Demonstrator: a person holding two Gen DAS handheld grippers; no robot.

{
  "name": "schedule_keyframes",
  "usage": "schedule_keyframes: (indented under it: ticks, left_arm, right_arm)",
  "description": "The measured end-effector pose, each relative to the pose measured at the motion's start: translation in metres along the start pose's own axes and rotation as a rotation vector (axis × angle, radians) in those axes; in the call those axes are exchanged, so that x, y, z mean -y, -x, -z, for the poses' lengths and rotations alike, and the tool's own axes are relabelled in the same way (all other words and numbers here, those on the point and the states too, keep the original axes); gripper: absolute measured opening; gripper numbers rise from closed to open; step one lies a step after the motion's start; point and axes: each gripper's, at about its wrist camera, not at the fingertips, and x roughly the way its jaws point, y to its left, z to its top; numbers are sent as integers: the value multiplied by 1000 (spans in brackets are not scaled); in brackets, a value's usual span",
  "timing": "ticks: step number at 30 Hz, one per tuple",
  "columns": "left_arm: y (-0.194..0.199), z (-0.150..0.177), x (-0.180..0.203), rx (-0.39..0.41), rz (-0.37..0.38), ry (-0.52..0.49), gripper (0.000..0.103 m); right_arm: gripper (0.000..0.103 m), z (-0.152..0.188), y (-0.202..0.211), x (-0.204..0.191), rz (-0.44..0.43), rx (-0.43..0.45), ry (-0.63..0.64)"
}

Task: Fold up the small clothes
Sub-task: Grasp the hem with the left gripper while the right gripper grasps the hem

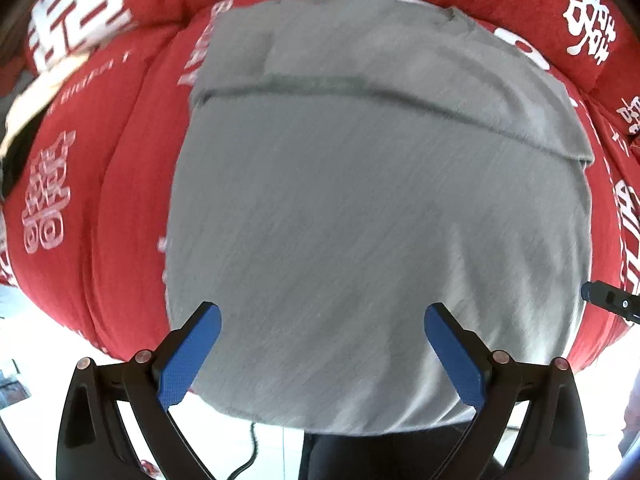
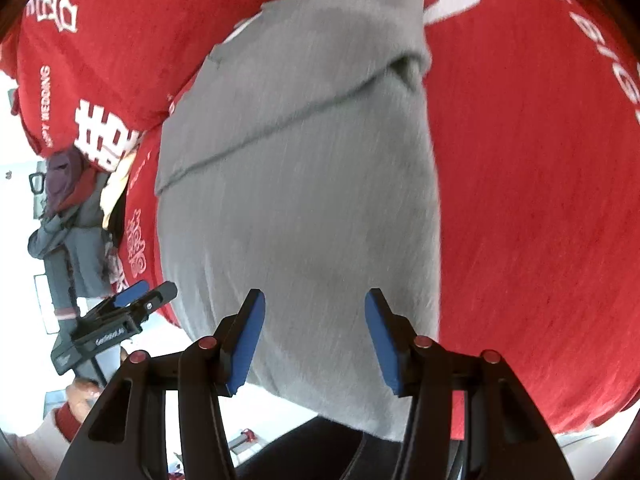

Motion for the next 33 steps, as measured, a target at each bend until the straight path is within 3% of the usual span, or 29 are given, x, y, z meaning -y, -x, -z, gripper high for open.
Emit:
schedule_keyframes:
  ticks: [9, 14, 19, 23, 31, 33]
  left_arm:
    - [-31, 73, -69, -62, 67, -10, 102]
    - [-48, 95, -92, -102, 128, 11, 102]
    - [-68, 109, -107, -142, 188, 9, 102]
    - [-84, 108, -111, -188, 272, 26, 102]
    - [-87, 115, -73, -180, 263, -7, 101]
    - [-83, 118, -74, -163, 258, 1, 87]
  right_arm:
    - [57, 77, -24, 21, 15, -150, 15]
    - [57, 115, -38, 43, 8, -190, -5]
    - [57, 137, -53, 56, 60, -219, 15]
    - [57, 142, -57, 63, 70, -183, 19]
    - [58, 146, -82, 52, -1, -201, 58]
    - [58, 148, -86, 49, -22, -201, 62]
